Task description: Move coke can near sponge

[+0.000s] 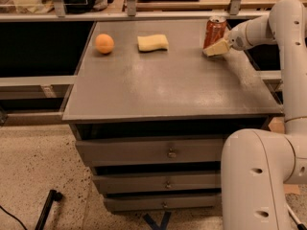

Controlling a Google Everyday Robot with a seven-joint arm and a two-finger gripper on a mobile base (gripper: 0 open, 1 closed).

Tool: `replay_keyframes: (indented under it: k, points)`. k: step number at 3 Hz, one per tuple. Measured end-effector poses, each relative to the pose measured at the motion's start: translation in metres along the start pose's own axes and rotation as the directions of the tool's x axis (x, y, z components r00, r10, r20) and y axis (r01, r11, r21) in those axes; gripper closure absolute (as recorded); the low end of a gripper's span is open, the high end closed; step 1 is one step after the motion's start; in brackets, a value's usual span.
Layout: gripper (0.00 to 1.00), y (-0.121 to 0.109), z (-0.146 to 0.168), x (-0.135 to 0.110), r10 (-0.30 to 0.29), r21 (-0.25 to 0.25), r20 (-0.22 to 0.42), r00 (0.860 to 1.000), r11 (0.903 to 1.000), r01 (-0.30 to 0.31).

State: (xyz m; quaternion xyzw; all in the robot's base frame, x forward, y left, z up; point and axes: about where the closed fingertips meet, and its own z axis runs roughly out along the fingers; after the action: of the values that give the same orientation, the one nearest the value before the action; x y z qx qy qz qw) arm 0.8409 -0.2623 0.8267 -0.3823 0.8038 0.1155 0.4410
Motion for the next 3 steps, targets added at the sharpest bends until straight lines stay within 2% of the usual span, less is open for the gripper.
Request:
replay_keyframes:
  k: [2, 3]
  points:
    - [1.0, 0.031, 0.01, -0.036, -0.023, -0.069, -0.01, 1.0, 0.9974, 0.023]
    - [1.0, 0.055, 0.008, -0.067, -0.002, -0.128, 0.012, 1.0, 0.9918, 0.003]
